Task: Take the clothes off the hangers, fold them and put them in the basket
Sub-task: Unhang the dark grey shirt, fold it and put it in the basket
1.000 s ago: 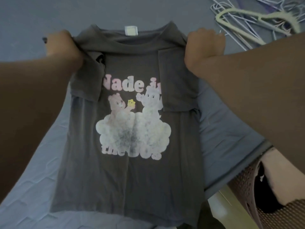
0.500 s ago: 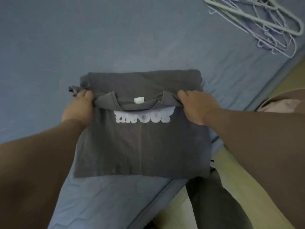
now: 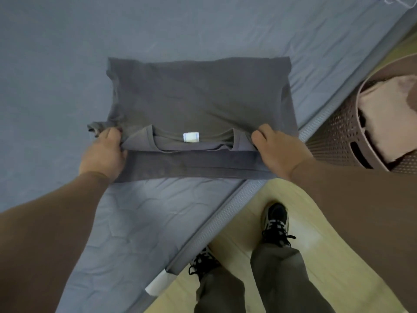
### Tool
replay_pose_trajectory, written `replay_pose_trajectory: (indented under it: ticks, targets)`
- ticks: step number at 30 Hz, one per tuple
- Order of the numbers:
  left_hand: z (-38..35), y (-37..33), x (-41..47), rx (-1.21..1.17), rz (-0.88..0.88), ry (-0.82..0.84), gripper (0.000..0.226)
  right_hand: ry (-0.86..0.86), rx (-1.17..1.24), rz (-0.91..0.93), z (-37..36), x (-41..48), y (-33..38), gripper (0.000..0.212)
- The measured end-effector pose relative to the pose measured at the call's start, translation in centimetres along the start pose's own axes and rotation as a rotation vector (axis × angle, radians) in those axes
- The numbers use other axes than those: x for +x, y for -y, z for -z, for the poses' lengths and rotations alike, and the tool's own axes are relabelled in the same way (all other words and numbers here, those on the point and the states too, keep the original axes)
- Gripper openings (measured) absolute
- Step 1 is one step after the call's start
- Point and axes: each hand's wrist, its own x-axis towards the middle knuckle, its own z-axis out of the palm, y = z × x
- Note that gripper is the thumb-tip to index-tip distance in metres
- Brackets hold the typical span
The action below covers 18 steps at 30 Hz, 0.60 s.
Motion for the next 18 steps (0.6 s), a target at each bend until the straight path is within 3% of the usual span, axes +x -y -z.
replay_pose_trajectory:
  ticks: [4,9,13,16,18]
  targets:
    - [-3.0,0.5,-2.0,0.171,-0.157,0.168,0.035,0.073,-0.179,0.117,-1.8,-0.7,0.4,0.054]
    - [-2.5,-0.8,-5.2,0.403,-0.205,-0.026,0.044,0.103,-0.264,0.289,-2.4,-2.7,1.7,0.065]
    - [-1.9,-2.5,-4.9,0.368,-0.358,-0.116,0.062,0.104,-0.180,0.387,-2.0,-3.3,2.5,0.060]
    - [-1.7,-3.6,-4.8,0.481,-0.582,0.035,0.046,0.184,-0.126,0.403,-2.0,-3.3,2.6,0.051]
    - [-1.4,-4.6,-5.1,0.566,-0.587,0.193,0.039,0.173,-0.072,0.359,-1.7,-3.6,2.6,0.039]
